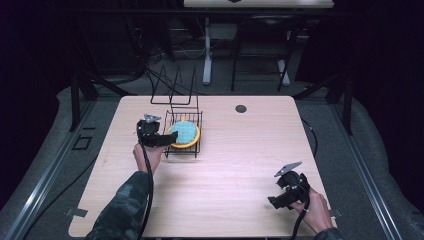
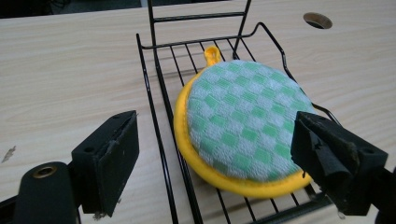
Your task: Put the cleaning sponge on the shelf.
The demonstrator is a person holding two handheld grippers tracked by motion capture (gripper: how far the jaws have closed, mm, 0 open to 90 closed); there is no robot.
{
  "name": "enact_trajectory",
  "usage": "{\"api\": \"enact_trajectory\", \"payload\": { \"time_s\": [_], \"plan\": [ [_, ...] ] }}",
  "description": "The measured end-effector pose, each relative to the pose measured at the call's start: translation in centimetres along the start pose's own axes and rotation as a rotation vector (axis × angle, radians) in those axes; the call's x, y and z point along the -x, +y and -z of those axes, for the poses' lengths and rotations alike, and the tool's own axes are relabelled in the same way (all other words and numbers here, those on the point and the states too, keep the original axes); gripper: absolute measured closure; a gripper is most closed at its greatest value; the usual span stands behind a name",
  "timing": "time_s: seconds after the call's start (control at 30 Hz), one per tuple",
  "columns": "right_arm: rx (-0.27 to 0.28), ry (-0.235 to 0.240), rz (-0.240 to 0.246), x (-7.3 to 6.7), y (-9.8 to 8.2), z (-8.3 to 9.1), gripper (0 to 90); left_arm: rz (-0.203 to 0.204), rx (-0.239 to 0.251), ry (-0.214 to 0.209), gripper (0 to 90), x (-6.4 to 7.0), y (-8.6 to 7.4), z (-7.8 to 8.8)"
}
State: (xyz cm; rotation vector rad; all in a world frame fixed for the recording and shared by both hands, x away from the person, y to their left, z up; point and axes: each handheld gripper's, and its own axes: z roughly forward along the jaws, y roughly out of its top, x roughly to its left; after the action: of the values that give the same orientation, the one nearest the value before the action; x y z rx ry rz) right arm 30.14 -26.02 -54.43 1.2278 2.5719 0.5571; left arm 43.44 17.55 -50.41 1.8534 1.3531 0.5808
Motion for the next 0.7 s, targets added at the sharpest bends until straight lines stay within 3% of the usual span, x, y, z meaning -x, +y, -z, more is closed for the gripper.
{"api": "enact_trajectory", "payload": {
  "time_s": [0.27, 0.4, 0.63, 0.7],
  "plan": [
    [-0.005, 0.002, 0.005, -0.1, 0.1, 0.0, 7.4, -0.010, 0.003, -0.020, 11.2, -0.1, -0.7, 2.8],
    [-0.002, 0.010, 0.005, -0.2, 0.2, -0.1, 7.5, -0.042, -0.043, -0.033, 9.5, -0.3, -1.6, 4.6],
    [-0.011, -0.001, 0.018, -0.4, 0.3, -0.1, 7.8, -0.069, -0.042, -0.016, 8.1, -0.3, -2.8, 7.2],
    [-0.014, -0.002, 0.018, -0.5, 0.3, -0.2, 7.8, -0.103, -0.052, -0.016, 7.5, 0.0, -3.4, 8.2]
  ]
}}
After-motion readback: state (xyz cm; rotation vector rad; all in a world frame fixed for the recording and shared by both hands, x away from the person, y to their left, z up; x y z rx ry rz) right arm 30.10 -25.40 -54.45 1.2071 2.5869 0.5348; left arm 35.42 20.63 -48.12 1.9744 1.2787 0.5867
